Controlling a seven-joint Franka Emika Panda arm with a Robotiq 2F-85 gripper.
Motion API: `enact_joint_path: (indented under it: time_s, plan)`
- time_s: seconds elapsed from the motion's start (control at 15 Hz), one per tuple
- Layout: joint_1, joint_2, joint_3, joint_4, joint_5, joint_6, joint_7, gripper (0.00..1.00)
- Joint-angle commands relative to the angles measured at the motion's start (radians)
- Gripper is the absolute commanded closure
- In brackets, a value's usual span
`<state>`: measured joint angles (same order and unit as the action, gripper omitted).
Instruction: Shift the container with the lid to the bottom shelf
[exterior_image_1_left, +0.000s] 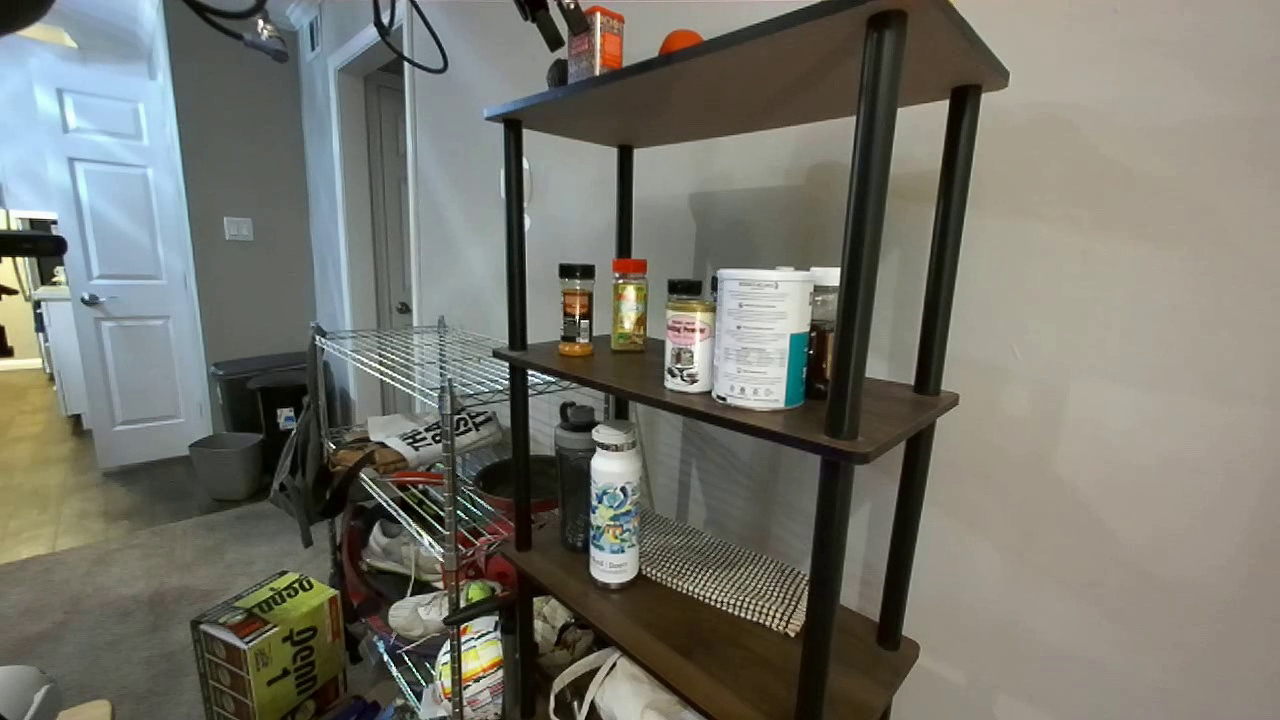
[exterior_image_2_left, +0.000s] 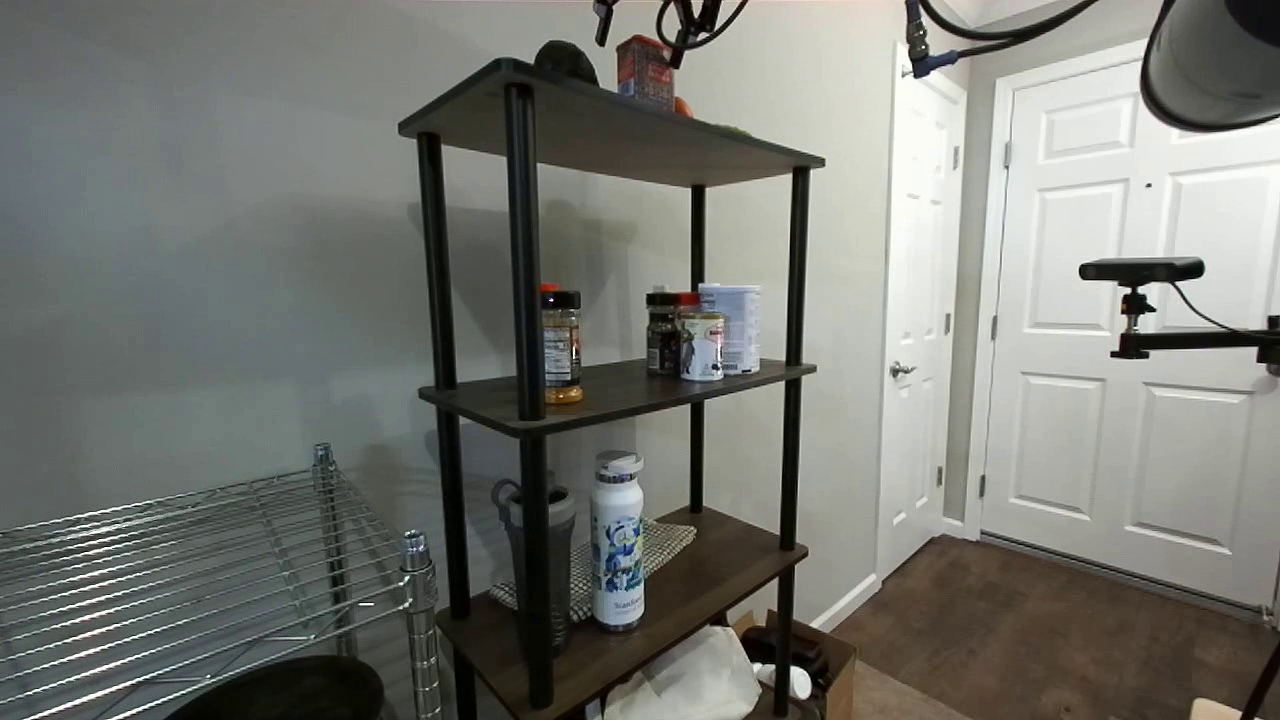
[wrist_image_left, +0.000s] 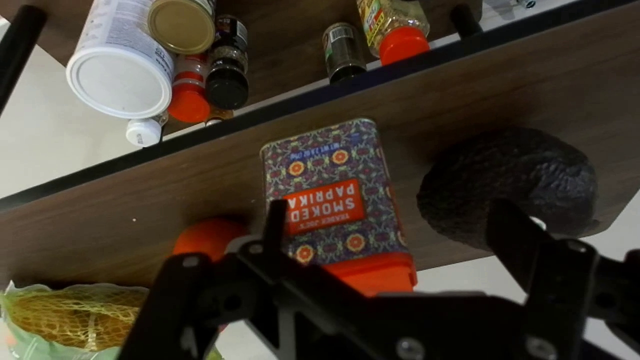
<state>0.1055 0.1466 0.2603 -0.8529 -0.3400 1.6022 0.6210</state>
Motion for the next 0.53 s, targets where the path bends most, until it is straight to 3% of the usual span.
enact_joint_path:
  time_s: [0.0,0.47]
  plan:
    - [-0.008,0.007,-0.012,0.029,0.006,-0.027,0.027,0.00]
    - [-0.002,0.020,-0.034,0.036,-0.003,-0.022,0.025,0.00]
